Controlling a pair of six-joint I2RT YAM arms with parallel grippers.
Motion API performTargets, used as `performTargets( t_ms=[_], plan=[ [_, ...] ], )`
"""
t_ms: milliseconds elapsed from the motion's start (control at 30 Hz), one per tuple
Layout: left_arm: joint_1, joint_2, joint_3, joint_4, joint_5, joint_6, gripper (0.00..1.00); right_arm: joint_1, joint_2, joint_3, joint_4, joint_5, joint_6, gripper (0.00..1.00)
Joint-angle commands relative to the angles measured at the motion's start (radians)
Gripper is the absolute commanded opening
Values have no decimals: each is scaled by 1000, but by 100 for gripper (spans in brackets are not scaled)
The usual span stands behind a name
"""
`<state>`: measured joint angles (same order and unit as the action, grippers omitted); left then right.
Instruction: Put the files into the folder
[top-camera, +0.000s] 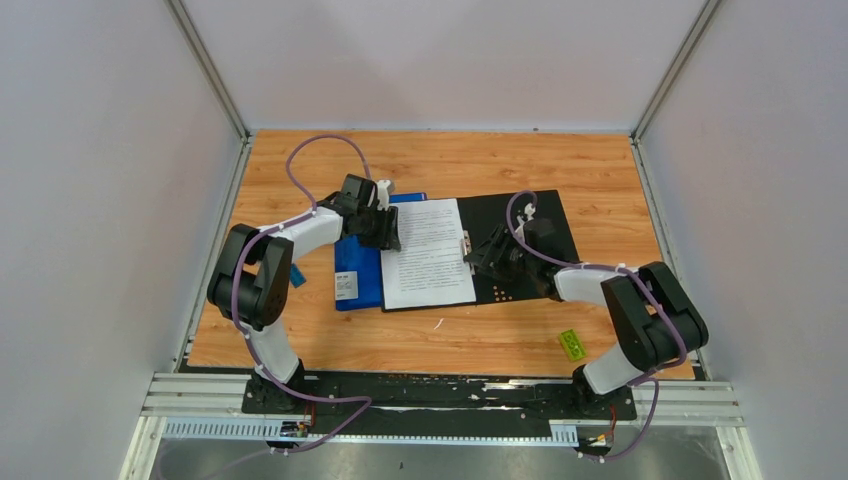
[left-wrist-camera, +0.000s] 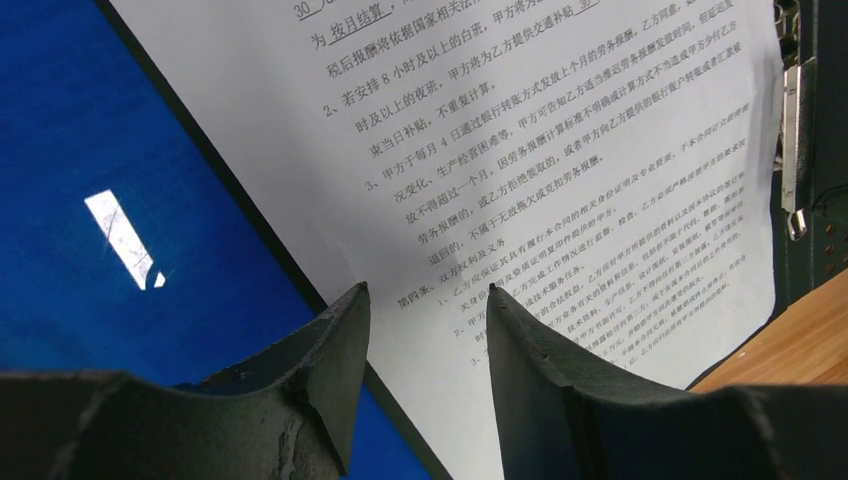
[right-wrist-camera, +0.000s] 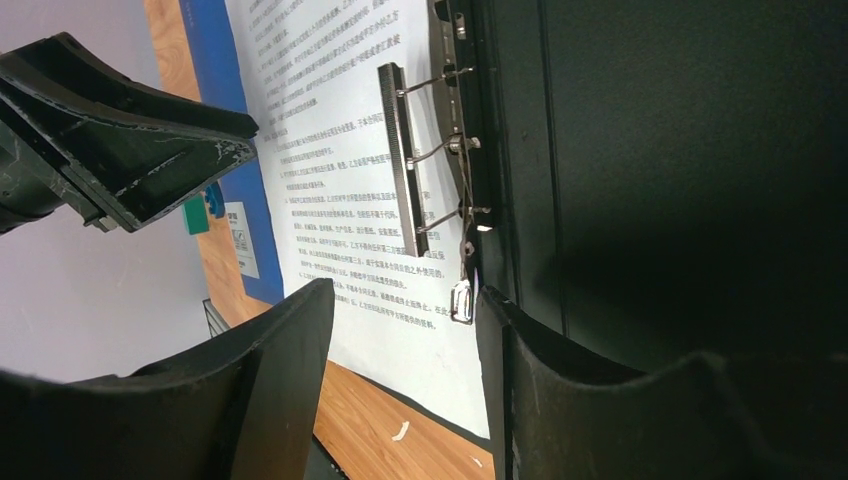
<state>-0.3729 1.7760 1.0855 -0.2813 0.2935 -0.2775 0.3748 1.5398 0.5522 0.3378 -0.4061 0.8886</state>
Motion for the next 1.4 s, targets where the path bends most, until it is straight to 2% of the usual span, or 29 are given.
performTargets(
  t_ms=[0, 667, 1033, 1367],
  plan=[
    [-3, 5, 31, -31, -30, 37, 54, 4, 41, -11, 65, -19, 10, 55],
    [-6, 5, 30, -31, -22, 34, 54, 18, 119, -44, 269, -100, 124, 53],
    [-8, 9, 33, -39, -28, 39, 55, 18, 30, 32, 46, -38, 16, 53],
    [-9, 16, 34, -40, -34, 39, 55, 19, 5, 64, 26, -32, -5, 53]
  ],
)
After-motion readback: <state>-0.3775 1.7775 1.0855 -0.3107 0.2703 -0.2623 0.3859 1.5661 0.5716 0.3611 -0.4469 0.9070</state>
